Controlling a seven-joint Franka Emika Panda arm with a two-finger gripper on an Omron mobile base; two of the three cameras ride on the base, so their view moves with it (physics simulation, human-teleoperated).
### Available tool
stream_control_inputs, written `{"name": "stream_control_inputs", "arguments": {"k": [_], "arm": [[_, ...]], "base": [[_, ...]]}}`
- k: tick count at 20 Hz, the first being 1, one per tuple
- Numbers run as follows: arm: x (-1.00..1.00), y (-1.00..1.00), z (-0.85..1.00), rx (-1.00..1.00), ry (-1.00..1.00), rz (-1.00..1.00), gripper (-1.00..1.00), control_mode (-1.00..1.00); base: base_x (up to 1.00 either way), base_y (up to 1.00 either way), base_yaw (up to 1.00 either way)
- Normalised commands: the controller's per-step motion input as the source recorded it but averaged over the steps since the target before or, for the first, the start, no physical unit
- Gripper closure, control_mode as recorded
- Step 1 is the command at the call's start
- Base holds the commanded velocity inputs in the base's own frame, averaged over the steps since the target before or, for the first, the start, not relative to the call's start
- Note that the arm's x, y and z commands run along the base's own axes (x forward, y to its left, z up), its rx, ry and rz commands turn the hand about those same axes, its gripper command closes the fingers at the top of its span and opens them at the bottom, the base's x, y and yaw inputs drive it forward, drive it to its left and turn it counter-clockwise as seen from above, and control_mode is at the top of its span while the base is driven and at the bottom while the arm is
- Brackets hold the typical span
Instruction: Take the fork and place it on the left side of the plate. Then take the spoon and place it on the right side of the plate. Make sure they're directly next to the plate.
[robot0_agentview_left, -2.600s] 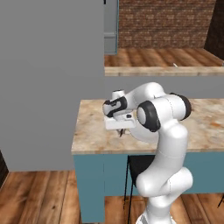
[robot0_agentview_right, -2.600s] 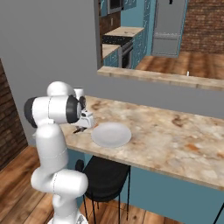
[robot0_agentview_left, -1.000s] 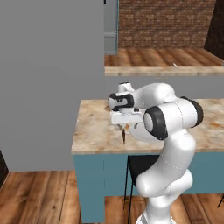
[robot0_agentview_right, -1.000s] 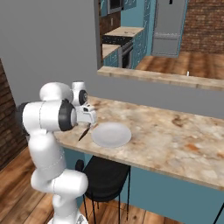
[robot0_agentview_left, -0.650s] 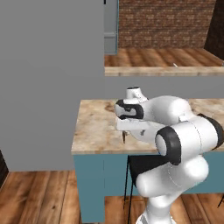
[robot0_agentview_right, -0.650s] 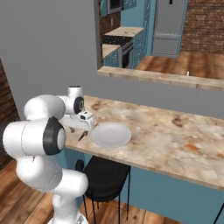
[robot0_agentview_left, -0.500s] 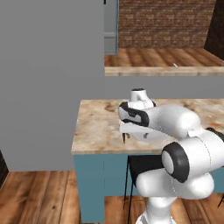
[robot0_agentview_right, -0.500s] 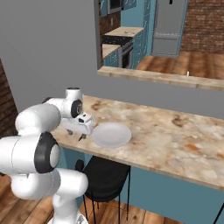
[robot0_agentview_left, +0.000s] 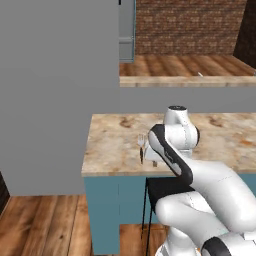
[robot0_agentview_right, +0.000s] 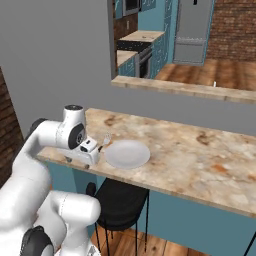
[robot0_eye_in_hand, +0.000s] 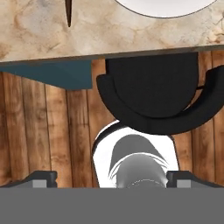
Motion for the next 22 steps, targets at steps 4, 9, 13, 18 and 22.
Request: {"name": "stream_control_inputs", "arguments": {"k": [4,9,13,18,22], "arm": [[-0.39,0.0,0.01,0.02,0.0,0.0,-1.0,-1.0],[0.0,0.0,0.0,0.0,0.0,0.0,-1.0,-1.0],[0.0,0.0,0.0,0.0,0.0,0.0,-1.0,-1.0],[0.0,0.0,0.0,0.0,0.0,0.0,-1.0,1.0],[0.0,0.0,0.0,0.0,0.0,0.0,-1.0,1.0]], "base": [[0.0,0.0,0.0],[0.0,0.0,0.0],[0.0,0.0,0.0],[0.0,0.0,0.0],[0.0,0.0,0.0]]}}
